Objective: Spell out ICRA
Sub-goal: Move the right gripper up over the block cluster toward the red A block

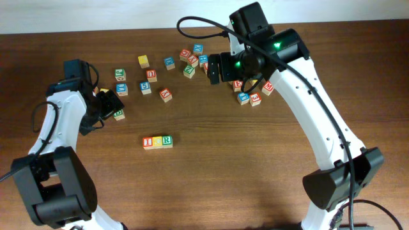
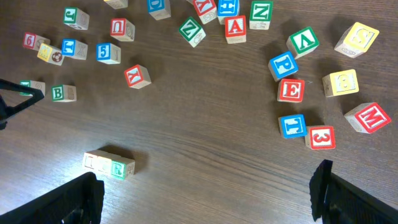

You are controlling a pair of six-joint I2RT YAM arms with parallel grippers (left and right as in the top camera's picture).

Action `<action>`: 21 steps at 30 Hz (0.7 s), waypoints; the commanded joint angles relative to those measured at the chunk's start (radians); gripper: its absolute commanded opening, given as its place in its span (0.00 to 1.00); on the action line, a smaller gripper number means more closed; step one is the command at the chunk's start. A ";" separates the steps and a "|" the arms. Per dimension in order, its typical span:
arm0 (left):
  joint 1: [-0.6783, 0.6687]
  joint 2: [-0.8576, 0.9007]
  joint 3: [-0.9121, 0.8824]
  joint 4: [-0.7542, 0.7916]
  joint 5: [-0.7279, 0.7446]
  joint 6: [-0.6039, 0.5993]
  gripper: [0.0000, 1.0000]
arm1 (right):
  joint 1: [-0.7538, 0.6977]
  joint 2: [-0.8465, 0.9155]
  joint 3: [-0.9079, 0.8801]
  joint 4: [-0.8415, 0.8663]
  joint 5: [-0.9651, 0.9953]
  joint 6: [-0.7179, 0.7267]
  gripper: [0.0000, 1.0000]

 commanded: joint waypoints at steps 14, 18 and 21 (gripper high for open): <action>-0.002 0.003 0.009 -0.001 0.001 0.005 0.99 | -0.001 0.029 -0.003 0.411 0.244 -0.075 0.38; -0.002 0.003 0.009 -0.001 0.001 0.005 0.99 | -0.002 0.111 -0.003 0.545 0.325 -0.188 0.04; -0.002 0.003 0.009 -0.001 0.001 0.005 0.99 | -0.002 0.195 -0.003 0.607 0.329 -0.206 0.08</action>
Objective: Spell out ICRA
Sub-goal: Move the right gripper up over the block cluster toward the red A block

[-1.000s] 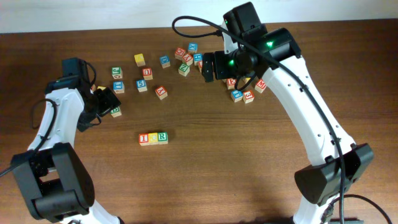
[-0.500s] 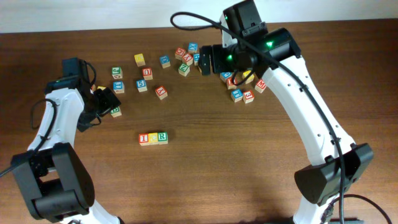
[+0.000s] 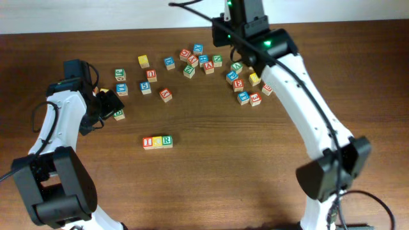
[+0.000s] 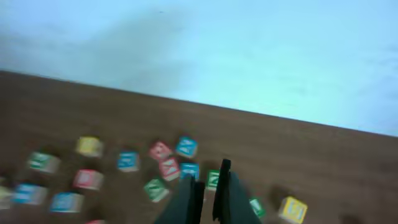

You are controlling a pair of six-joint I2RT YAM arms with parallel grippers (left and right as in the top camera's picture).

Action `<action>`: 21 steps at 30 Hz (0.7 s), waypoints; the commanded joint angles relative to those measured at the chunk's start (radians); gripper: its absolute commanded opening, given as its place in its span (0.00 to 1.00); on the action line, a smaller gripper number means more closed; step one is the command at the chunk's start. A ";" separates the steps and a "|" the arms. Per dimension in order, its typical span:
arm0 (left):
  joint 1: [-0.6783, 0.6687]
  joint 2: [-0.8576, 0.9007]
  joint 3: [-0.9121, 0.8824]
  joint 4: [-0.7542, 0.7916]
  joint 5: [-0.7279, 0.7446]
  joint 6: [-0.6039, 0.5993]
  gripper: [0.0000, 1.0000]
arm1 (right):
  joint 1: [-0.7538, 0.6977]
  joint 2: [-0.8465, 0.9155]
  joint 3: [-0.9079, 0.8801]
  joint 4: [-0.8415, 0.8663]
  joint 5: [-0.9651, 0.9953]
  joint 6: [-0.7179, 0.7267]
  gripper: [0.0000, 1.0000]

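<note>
A row of three letter blocks, ending in a green R, lies at the front middle of the table. Loose letter blocks are scattered along the back; a second bunch lies to their right. My right gripper hangs high over the back cluster, its dark fingers nearly together with nothing between them. The right wrist view is blurred, so the letters below cannot be read. My left gripper sits low at the left beside a green block; its jaws are not clear from above.
The right wrist view takes in the table's far edge and a pale wall behind it. A yellow block and a few red and blue blocks lie between the two arms.
My right gripper was wide open and looking straight down on the blocks; now its fingers are close together and its camera tilts up toward the far edge and wall. The left arm and the blocks are unchanged.
</note>
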 commanded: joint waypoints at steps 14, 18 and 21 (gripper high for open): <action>-0.001 0.003 0.009 -0.001 0.000 0.005 0.99 | -0.003 0.382 -0.003 0.149 0.024 -0.070 0.37; -0.002 0.003 0.009 -0.001 0.000 0.005 0.99 | -0.003 0.402 -0.003 0.142 -0.046 -0.070 0.39; -0.002 0.003 0.009 -0.001 0.000 0.005 0.99 | -0.003 0.417 -0.003 0.115 -0.089 -0.070 0.41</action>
